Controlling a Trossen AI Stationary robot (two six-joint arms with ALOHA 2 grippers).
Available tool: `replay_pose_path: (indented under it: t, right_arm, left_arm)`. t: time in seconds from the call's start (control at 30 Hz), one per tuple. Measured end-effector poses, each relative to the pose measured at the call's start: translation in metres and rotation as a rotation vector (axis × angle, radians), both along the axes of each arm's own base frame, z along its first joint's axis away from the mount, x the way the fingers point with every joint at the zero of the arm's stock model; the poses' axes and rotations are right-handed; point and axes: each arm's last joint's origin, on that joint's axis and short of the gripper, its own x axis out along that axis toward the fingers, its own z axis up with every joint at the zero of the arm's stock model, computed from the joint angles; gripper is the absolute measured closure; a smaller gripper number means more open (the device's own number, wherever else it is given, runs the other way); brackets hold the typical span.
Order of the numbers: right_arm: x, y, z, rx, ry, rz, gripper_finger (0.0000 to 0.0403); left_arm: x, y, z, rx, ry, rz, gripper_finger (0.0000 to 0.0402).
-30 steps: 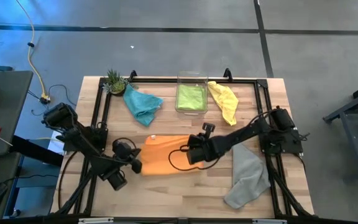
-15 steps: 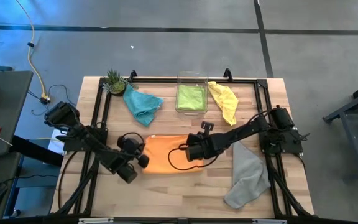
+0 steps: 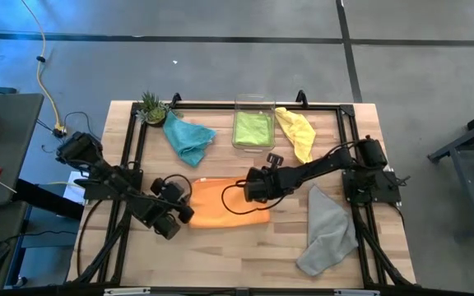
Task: Fold microfiber towels
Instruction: Fold the orange microfiber cloth
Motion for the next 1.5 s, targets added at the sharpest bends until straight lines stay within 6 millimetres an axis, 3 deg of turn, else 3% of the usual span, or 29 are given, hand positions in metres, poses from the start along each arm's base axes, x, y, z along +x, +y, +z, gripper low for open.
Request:
replay_pose_path:
  t: [0.17,0.33,0.43,0.53,0.67,0.93,1.17,1.5]
  right_arm:
    - [0.002,-0.002,0.004,-0.019,0.006,0.004,0.0321]
    - [-0.002,0.004,0.029,-0.028,0.037,0.013,0.0259]
    - [-0.009,0.017,0.046,0.018,0.011,0.085,0.0267]
    - [-0.021,0.027,0.051,0.116,-0.051,0.134,0.0318]
    - [-0.035,0.024,0.039,0.153,-0.162,0.084,0.0392]
    - [-0.036,0.013,0.007,0.346,-0.370,0.056,0.0349]
    - [-0.049,-0.008,-0.029,0.379,-0.455,-0.049,0.0397]
    - [-0.066,-0.027,-0.051,0.403,-0.439,-0.103,0.0402]
  left_arm:
    - [-0.004,0.000,0.016,0.023,-0.018,-0.068,0.0249]
    - [0.002,0.004,0.028,0.054,0.002,-0.193,0.0282]
    - [0.012,0.005,0.031,0.044,0.031,-0.307,0.0322]
    - [0.021,0.008,0.033,0.049,0.048,-0.395,0.0365]
    - [0.026,0.015,0.034,0.069,0.070,-0.409,0.0397]
    - [0.038,0.029,0.031,0.100,0.096,-0.422,0.0400]
    - [0.051,0.045,0.013,0.089,0.188,-0.433,0.0401]
    - [0.055,0.048,-0.010,0.037,0.272,-0.441,0.0402]
